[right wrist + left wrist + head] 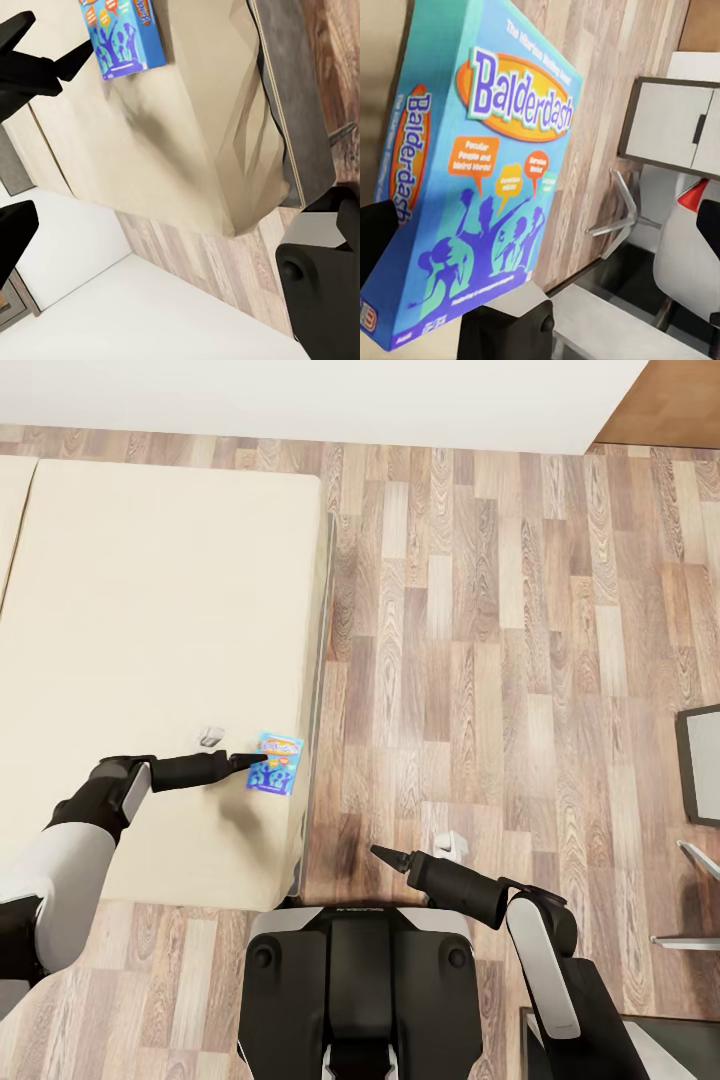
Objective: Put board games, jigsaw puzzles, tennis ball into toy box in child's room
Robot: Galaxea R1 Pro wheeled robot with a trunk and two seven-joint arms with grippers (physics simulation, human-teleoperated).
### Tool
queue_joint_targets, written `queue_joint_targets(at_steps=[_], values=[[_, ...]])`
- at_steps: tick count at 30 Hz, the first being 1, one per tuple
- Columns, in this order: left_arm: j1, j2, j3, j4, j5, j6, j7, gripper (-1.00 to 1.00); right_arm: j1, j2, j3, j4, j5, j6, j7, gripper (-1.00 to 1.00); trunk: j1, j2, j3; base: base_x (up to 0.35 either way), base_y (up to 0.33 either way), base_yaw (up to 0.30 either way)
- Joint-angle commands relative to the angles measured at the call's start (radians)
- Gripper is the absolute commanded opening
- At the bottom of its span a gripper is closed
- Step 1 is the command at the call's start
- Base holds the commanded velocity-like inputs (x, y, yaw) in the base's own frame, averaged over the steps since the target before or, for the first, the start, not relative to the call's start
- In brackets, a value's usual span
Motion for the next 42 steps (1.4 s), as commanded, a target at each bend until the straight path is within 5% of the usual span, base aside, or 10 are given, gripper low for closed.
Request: queue_joint_targets(at_steps=[1, 42], values=[[0.0, -0.001, 0.005, 0.0, -0.005, 0.009, -0.006, 1.0, 0.0, 0.001, -0.001, 0.0, 0.006, 0.004, 0.007, 1.0, 0.001, -0.001, -0.001, 0.0, 0.0, 0.0], [0.012, -0.006, 0.003, -0.002, -0.007, 0.01, 0.002, 1.0, -0.001, 0.001, -0.001, 0.0, 0.006, 0.004, 0.007, 1.0, 0.001, -0.001, -0.001, 0.0, 0.0, 0.0]])
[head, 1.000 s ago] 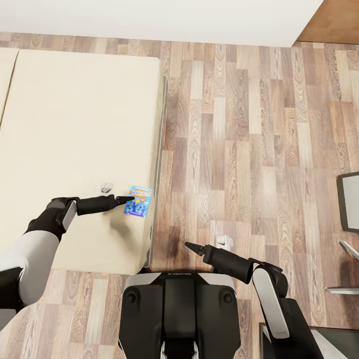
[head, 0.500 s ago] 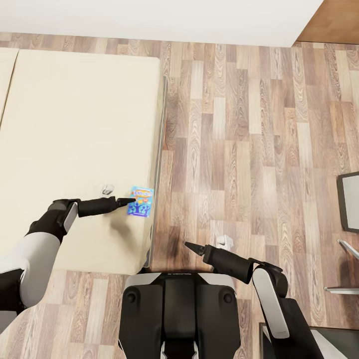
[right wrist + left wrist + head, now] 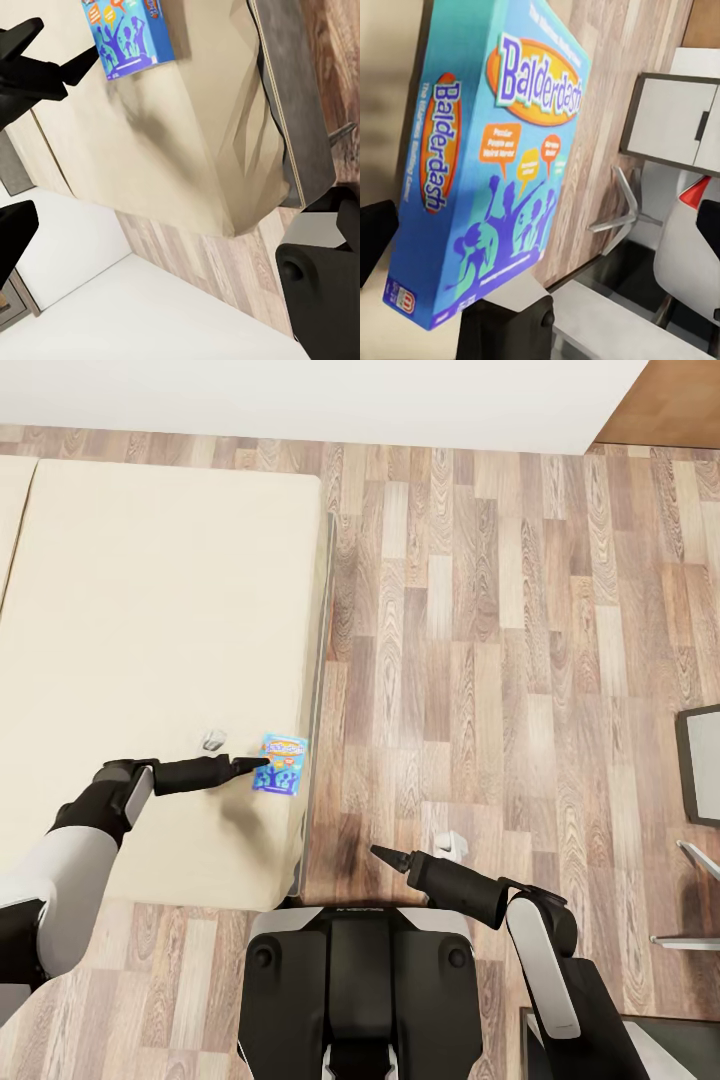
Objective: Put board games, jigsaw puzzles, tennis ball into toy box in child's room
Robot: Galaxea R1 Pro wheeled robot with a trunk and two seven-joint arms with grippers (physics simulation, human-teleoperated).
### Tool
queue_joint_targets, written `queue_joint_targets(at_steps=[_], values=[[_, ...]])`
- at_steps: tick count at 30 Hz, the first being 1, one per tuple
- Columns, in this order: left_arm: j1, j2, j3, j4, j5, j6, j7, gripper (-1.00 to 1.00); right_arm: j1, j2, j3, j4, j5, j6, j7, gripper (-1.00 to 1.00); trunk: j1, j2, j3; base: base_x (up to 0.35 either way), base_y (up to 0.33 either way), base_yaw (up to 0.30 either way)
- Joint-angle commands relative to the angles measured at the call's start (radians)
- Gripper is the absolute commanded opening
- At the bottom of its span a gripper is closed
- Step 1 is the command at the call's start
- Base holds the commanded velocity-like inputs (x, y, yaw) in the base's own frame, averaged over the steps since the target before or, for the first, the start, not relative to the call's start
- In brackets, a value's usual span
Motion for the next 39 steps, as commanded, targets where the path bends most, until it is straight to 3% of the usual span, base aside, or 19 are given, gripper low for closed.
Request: queue_joint_targets(at_steps=[1, 10, 16, 23, 34, 39], values=[[0.0, 0.0, 0.005, -0.001, -0.005, 0.009, -0.005, 1.0, 0.0, 0.001, -0.001, 0.0, 0.006, 0.004, 0.007, 1.0, 0.001, -0.001, -0.001, 0.0, 0.0, 0.0], [0.0, 0.018, 0.01, -0.008, -0.005, 0.009, -0.011, 1.0, 0.0, 0.001, -0.001, 0.0, 0.006, 0.004, 0.007, 1.0, 0.001, -0.001, -0.001, 0.0, 0.0, 0.0], [0.0, 0.07, 0.017, -0.014, 0.005, 0.01, -0.03, 1.0, 0.0, 0.001, -0.001, 0.0, 0.006, 0.001, 0.008, 1.0, 0.001, -0.001, -0.001, 0.0, 0.0, 0.0], [0.0, 0.141, 0.013, -0.052, -0.002, 0.032, -0.227, 1.0, 0.0, 0.001, -0.002, 0.0, 0.006, -0.001, 0.008, 1.0, 0.001, -0.001, -0.001, 0.0, 0.0, 0.0], [0.0, 0.195, 0.008, -0.071, 0.0, 0.059, -0.315, 1.0, 0.0, 0.001, -0.009, 0.0, 0.006, -0.002, 0.008, 1.0, 0.001, -0.001, -0.001, 0.0, 0.0, 0.0], [0.0, 0.216, 0.007, -0.071, -0.005, 0.074, -0.419, 1.0, 0.0, 0.001, -0.01, 0.0, 0.006, -0.002, 0.008, 1.0, 0.001, -0.001, -0.001, 0.0, 0.0, 0.0]])
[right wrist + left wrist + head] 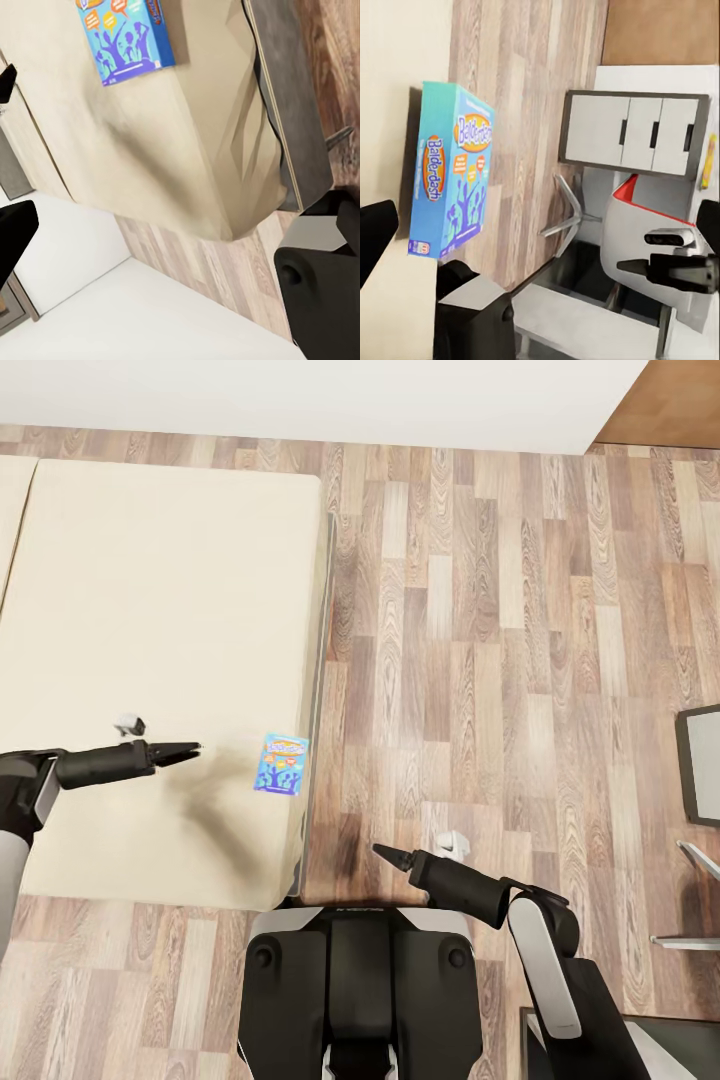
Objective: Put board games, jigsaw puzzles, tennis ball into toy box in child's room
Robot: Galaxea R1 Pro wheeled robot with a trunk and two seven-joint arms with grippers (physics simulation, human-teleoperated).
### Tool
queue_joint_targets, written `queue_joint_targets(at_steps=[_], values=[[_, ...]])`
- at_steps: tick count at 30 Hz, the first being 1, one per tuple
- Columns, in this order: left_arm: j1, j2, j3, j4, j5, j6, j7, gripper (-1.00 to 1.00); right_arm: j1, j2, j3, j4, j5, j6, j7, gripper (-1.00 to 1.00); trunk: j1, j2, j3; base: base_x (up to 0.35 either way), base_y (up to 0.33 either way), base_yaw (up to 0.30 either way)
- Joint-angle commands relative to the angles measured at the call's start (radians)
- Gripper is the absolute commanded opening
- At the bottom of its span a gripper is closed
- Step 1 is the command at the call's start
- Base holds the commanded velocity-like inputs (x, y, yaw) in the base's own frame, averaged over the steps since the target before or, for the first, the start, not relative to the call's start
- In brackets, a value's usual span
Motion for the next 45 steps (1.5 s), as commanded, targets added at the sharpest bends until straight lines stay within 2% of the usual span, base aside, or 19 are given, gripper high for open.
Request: queue_joint_targets(at_steps=[1, 7, 8, 16, 20, 25, 30, 45], values=[[0.0, 0.006, 0.002, 0.0, -0.006, 0.012, -0.028, 1.0, 0.0, 0.001, -0.003, 0.0, 0.005, 0.004, 0.006, 1.0, 0.001, -0.001, -0.001, 0.0, 0.0, 0.0], [0.001, 0.048, 0.0, 0.0, -0.004, 0.014, -0.033, 1.0, 0.0, 0.001, -0.008, 0.0, 0.005, 0.004, 0.006, 1.0, 0.001, -0.001, -0.001, 0.0, 0.0, 0.0], [0.002, 0.058, 0.0, -0.001, -0.004, 0.016, -0.033, 1.0, 0.0, 0.001, -0.023, 0.0, 0.005, 0.004, 0.006, 1.0, 0.001, -0.001, -0.001, 0.0, 0.0, 0.0], [0.004, 0.067, 0.0, -0.001, -0.003, 0.017, -0.033, 1.0, 0.0, 0.001, -0.039, 0.0, 0.005, 0.004, 0.006, 1.0, 0.001, -0.001, -0.001, 0.0, 0.0, 0.0], [0.015, 0.081, 0.0, -0.001, -0.002, 0.018, -0.033, 1.0, 0.0, 0.001, -0.041, 0.0, 0.005, 0.004, 0.006, 1.0, 0.001, -0.001, -0.001, 0.0, 0.0, 0.0], [0.018, 0.086, 0.0, -0.001, -0.002, 0.018, -0.033, 1.0, 0.0, 0.001, -0.041, 0.001, 0.005, 0.003, 0.006, 1.0, 0.001, -0.001, -0.001, 0.0, 0.0, 0.0], [0.02, 0.087, 0.0, -0.001, -0.001, 0.018, -0.033, 1.0, 0.0, 0.001, -0.041, 0.001, 0.005, -0.004, 0.006, 1.0, -0.019, 0.034, 0.015, 0.0, 0.0, 0.0], [0.021, 0.089, 0.0, 0.0, -0.001, 0.018, -0.033, 1.0, 0.0, 0.001, -0.04, 0.001, 0.005, -0.019, 0.006, 1.0, -0.019, 0.034, 0.015, 0.0, 0.0, 0.0]])
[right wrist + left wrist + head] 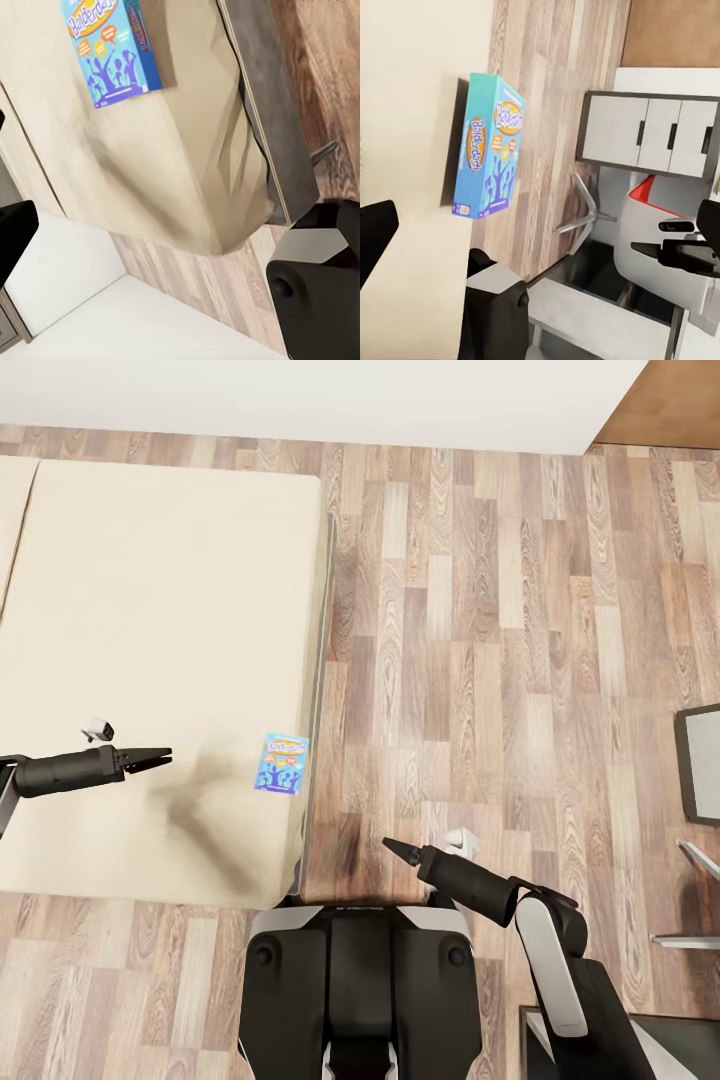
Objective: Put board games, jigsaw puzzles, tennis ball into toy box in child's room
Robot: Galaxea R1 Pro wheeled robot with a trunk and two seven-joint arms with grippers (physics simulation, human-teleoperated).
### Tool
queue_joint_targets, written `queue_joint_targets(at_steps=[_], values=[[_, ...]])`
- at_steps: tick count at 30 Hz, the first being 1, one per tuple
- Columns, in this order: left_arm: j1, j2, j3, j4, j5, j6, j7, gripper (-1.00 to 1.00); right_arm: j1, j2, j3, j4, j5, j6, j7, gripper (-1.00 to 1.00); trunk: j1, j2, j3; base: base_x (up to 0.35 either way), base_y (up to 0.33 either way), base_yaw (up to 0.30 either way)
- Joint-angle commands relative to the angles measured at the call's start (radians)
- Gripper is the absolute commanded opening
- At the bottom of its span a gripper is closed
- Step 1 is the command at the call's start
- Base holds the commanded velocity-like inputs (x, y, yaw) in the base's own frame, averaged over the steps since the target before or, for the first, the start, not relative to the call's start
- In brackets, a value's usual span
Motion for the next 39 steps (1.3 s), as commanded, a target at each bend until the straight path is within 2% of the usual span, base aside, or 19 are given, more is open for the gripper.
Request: queue_joint_targets(at_steps=[1, 7, 32, 39], values=[[0.0, 0.0, 0.002, 0.0, -0.005, 0.01, -0.006, 1.0, 0.0, 0.001, -0.003, 0.0, 0.006, 0.006, 0.008, 1.0, 0.001, -0.001, -0.001, 0.0, 0.0, 0.0], [0.0, 0.0, 0.002, 0.0, -0.005, 0.01, -0.006, 1.0, 0.0, 0.001, -0.003, 0.0, 0.006, 0.006, 0.008, 1.0, -0.022, 0.041, 0.018, 0.0, 0.0, 0.0], [0.001, 0.0, 0.002, 0.0, -0.009, 0.01, -0.006, 1.0, 0.0, 0.001, -0.003, 0.001, 0.007, 0.004, 0.006, 1.0, -0.022, 0.041, 0.018, 0.0, 0.0, 0.0], [0.001, 0.0, 0.002, 0.0, -0.009, 0.01, -0.006, 1.0, 0.0, 0.001, -0.003, 0.001, 0.007, -0.009, 0.007, 1.0, -0.022, 0.041, 0.025, 0.0, 0.0, 0.0]])
